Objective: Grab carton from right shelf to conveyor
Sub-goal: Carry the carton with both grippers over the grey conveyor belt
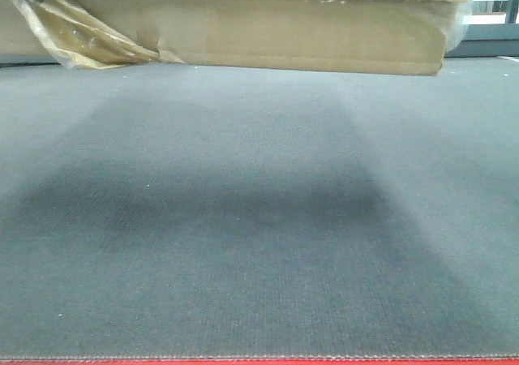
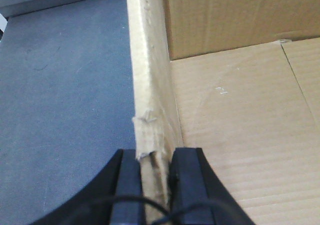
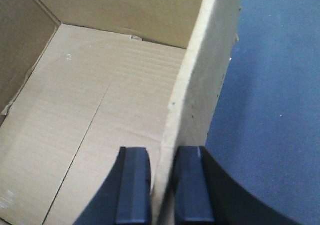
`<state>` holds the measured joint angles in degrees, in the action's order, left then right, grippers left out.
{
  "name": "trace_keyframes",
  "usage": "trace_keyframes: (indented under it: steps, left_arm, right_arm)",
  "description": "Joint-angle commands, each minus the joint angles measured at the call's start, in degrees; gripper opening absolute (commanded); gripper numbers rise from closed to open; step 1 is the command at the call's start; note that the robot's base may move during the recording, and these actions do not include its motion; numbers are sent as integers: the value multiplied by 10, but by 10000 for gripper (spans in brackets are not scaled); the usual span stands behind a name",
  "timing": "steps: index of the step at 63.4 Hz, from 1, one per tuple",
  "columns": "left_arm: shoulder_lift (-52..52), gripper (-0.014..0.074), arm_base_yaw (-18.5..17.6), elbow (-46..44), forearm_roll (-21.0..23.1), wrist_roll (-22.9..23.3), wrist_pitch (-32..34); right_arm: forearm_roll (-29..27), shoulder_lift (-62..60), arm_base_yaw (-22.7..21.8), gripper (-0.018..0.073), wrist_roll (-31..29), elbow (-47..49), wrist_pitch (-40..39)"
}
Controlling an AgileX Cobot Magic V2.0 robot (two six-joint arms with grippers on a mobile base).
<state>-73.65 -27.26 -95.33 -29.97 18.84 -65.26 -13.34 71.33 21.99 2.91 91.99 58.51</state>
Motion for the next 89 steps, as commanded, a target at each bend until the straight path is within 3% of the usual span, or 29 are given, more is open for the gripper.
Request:
trace_keyframes:
  steps: [1, 71, 76, 83, 89]
  left_arm:
    - [7, -10, 7, -2, -93, -5, -25]
    - [7, -10, 7, -2, -86, -3, -11]
    - [7, -10, 13, -2, -27, -2, 4]
    - [6, -10, 57, -1, 128, -19, 54]
    - [-4, -10, 97, -1, 193, -45, 76]
  right_arm:
    - [40, -13, -6, -68, -11, 3, -12]
    - [40, -13, -6, -68, -11, 3, -40]
    - [40, -12, -6, -68, -11, 3, -49]
    - [42, 2, -6, -68, -20, 5, -70]
    - [45, 28, -9, -68, -21, 5, -84]
